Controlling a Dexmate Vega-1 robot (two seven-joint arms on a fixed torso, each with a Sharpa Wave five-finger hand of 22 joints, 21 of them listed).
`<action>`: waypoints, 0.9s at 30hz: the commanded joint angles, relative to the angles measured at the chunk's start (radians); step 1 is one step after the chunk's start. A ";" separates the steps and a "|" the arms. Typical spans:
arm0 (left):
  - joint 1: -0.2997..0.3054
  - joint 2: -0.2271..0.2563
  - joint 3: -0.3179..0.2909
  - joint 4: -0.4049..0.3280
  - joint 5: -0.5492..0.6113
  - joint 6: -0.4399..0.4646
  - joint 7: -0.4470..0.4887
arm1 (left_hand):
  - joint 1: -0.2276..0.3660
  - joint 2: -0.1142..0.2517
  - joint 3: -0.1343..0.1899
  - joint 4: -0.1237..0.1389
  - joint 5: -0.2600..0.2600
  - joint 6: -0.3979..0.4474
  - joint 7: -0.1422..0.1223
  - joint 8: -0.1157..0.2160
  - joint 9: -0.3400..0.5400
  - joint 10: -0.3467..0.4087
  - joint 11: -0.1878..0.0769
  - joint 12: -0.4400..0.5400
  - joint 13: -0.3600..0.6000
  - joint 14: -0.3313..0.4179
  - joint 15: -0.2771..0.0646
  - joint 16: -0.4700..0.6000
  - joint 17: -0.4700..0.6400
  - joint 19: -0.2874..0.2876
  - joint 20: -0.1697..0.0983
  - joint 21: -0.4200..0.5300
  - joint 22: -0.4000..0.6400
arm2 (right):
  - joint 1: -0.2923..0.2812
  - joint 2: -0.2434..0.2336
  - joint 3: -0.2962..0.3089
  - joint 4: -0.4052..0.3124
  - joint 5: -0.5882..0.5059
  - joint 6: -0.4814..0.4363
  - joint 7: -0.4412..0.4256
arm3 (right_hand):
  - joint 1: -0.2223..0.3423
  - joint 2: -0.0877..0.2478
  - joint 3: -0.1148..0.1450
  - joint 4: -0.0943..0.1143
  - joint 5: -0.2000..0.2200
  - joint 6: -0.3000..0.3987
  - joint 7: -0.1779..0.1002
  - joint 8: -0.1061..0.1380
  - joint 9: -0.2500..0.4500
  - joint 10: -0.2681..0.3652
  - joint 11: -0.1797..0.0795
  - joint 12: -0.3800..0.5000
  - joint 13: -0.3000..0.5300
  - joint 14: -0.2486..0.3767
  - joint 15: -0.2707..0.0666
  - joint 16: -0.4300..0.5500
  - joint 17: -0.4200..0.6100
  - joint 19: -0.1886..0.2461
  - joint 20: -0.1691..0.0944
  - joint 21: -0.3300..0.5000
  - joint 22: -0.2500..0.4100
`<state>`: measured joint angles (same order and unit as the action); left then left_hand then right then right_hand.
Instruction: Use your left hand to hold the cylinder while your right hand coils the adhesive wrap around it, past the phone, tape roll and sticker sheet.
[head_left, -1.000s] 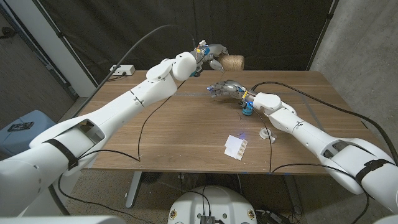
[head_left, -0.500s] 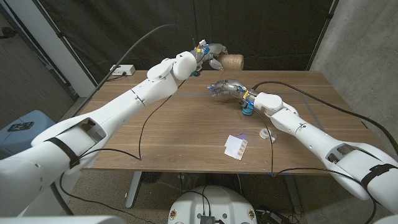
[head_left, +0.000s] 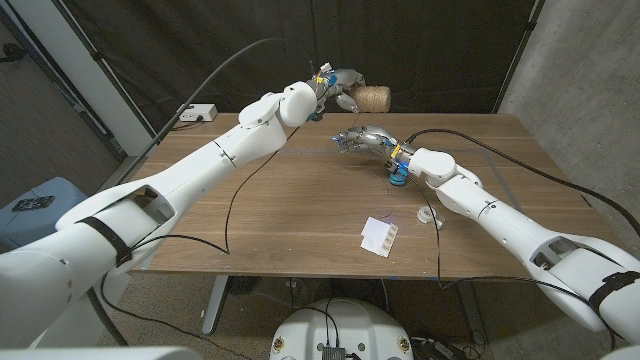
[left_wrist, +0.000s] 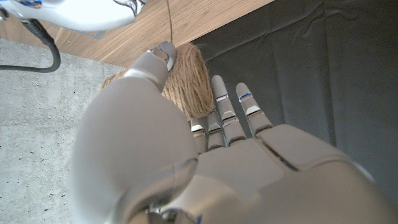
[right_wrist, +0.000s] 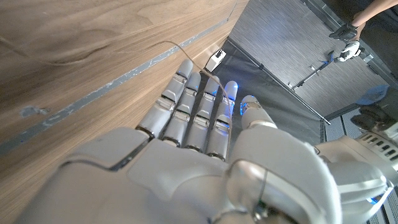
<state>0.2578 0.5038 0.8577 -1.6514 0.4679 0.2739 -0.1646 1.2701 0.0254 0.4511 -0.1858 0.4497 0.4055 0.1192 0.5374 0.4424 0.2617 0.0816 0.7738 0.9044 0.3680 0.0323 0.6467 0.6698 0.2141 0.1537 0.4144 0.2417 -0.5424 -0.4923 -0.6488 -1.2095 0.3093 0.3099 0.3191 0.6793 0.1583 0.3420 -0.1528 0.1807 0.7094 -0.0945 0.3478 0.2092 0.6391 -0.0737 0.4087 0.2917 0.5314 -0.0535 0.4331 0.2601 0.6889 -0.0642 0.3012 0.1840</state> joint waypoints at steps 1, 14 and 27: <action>-0.013 -0.013 0.008 0.037 -0.006 -0.009 0.015 | -0.010 0.049 0.026 0.024 0.006 0.038 -0.013 0.206 0.058 0.065 -0.052 0.007 0.000 0.006 0.003 -0.001 0.003 -0.002 -0.003 0.007 0.002 | -0.022 -0.017 0.007 -0.048 0.001 -0.006 -0.020 | 0.012 0.003 0.008 0.001 -0.003 0.010 -0.001 0.001 0.000 0.007 -0.001 0.002 0.000 0.008 -0.156 0.004 0.001 0.007 -0.078 0.007 0.006; -0.018 -0.021 0.011 0.057 -0.015 -0.016 0.030 | -0.012 0.049 0.025 0.026 0.008 0.043 -0.014 0.208 0.056 0.069 -0.053 0.008 0.002 0.008 0.003 0.000 0.005 -0.001 -0.003 0.010 0.002 | -0.052 -0.031 0.011 -0.087 0.002 -0.021 -0.039 | 0.020 0.005 0.012 0.000 -0.003 0.022 -0.004 0.000 0.000 0.020 -0.001 0.004 -0.003 0.018 -0.157 0.005 0.002 0.013 -0.079 0.010 0.006; -0.028 -0.028 0.016 0.078 -0.016 -0.015 0.041 | -0.010 0.050 0.024 0.025 0.010 0.043 -0.012 0.209 0.056 0.069 -0.050 0.007 0.004 0.009 0.003 0.002 0.007 -0.001 -0.003 0.013 0.002 | -0.085 -0.061 0.023 -0.144 -0.007 -0.028 -0.064 | 0.022 0.006 0.014 0.002 -0.004 0.029 -0.002 -0.002 0.000 0.026 -0.001 0.002 -0.006 0.026 -0.156 0.004 0.003 0.015 -0.078 0.012 0.006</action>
<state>0.2376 0.4820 0.8693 -1.5911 0.4552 0.2607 -0.1361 1.2701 0.0254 0.4510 -0.1858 0.4517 0.4054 0.1192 0.5374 0.4425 0.2617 0.0817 0.7762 0.9061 0.3680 0.0322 0.6467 0.6744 0.2142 0.1537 0.4183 0.2418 -0.5954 -0.5251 -0.6371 -1.2987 0.3098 0.2902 0.2735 0.6911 0.1649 0.3507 -0.1502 0.1807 0.7310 -0.0946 0.3478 0.2093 0.6575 -0.0742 0.4087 0.2830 0.5455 -0.0497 0.4330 0.2603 0.6943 -0.0697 0.3086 0.1886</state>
